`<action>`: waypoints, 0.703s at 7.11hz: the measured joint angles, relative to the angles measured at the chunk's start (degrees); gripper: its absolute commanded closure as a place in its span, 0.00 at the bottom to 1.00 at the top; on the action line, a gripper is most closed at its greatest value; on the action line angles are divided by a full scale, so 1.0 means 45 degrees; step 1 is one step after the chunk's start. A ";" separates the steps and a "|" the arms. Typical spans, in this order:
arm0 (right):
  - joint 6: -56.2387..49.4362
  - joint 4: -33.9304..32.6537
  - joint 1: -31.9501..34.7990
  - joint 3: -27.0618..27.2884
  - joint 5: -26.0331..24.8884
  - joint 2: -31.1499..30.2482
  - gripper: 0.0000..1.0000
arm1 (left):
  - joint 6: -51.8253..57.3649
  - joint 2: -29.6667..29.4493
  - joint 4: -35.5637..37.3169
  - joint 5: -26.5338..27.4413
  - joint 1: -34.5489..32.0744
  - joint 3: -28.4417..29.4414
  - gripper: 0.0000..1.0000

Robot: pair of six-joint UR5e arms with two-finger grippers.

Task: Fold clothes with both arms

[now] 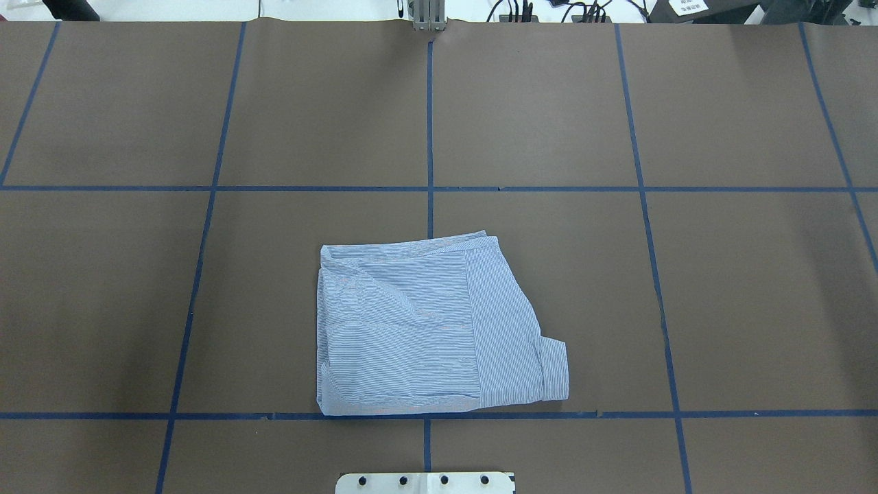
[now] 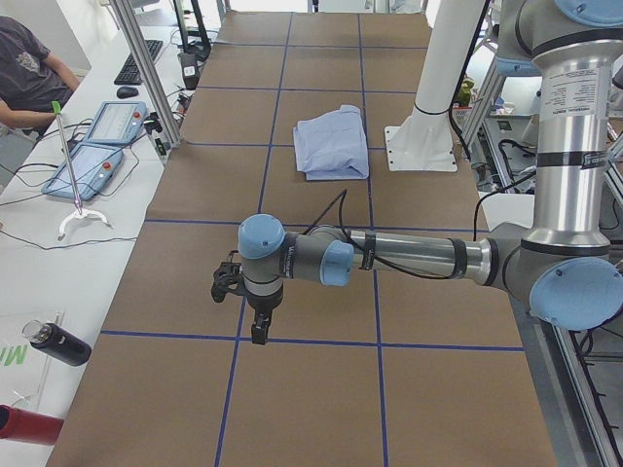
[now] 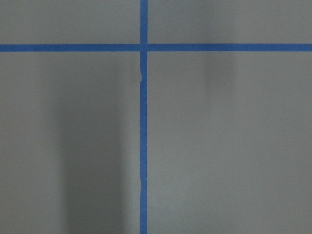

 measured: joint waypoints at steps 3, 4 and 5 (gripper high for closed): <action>0.0005 0.0021 0.0000 0.0096 0.0003 -0.0077 0.00 | 0.0020 0.0001 0.0021 0.0000 -0.0013 -0.0046 0.00; 0.0005 0.0026 0.0000 0.0109 -0.0005 -0.0061 0.00 | 0.0025 0.0001 0.0021 -0.0001 -0.0014 -0.0046 0.00; 0.0009 0.0034 0.0000 0.0121 -0.0014 -0.0042 0.00 | 0.0026 0.0001 0.0022 -0.0001 -0.0014 -0.0043 0.00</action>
